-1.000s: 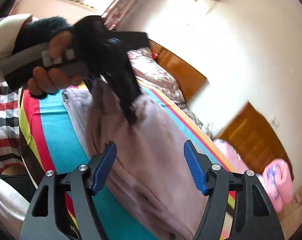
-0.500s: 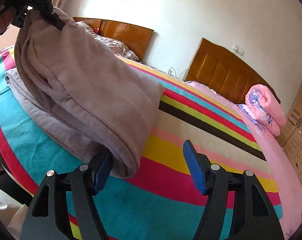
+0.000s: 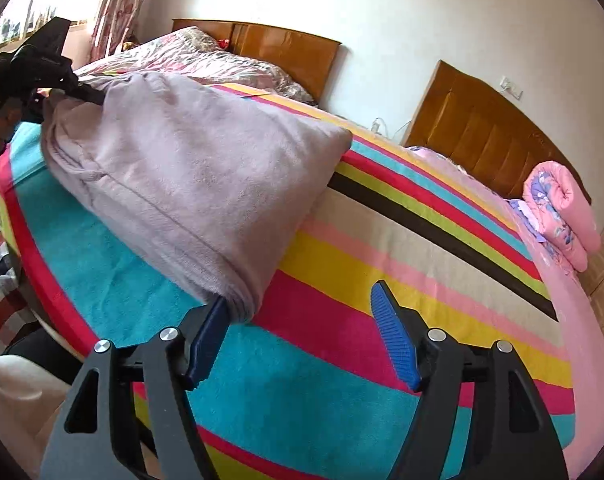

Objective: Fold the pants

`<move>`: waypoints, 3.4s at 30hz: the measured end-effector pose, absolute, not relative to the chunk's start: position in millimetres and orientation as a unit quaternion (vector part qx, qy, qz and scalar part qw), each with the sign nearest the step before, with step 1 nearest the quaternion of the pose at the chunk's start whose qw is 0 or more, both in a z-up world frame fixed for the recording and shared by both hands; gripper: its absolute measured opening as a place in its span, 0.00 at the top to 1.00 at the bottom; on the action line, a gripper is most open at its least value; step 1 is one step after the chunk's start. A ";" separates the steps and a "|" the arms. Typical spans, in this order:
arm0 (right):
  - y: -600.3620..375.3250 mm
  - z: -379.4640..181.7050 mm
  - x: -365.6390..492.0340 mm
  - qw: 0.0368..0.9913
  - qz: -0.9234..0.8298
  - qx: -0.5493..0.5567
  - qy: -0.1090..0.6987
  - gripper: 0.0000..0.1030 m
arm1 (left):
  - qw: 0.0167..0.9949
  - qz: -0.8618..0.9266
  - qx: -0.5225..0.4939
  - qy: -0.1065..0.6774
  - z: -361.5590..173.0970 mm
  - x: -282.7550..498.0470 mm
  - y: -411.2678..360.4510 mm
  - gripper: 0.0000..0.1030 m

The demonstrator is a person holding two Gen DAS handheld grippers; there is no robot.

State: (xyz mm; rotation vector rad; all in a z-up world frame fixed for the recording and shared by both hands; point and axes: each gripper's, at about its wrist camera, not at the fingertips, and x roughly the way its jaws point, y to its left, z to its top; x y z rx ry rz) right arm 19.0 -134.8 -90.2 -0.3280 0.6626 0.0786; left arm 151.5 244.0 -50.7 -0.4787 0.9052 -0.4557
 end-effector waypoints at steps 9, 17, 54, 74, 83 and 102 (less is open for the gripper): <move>-127.4 -25.0 67.0 0.922 0.236 -0.029 0.306 0.33 | 0.915 -0.209 -0.037 0.343 27.9 106.5 152.8 0.33; -119.6 -56.1 235.8 0.855 0.304 0.007 0.421 0.32 | 0.891 -0.213 -0.040 0.399 -51.4 119.2 143.9 0.42; -126.2 -11.1 -34.6 0.951 0.090 0.037 0.295 0.15 | 0.961 0.014 0.017 0.277 16.8 -13.6 93.3 0.01; -129.2 -33.3 -52.7 0.946 0.040 0.065 0.315 0.15 | 0.958 0.004 0.029 0.287 2.1 -48.3 58.4 0.01; -122.1 -33.7 -53.0 0.946 0.044 0.055 0.317 0.15 | 0.957 0.004 0.025 0.290 1.4 -48.8 60.5 0.01; -119.3 -33.9 -53.7 0.946 0.045 0.053 0.318 0.15 | 0.956 0.004 0.024 0.291 1.2 -49.6 60.4 0.01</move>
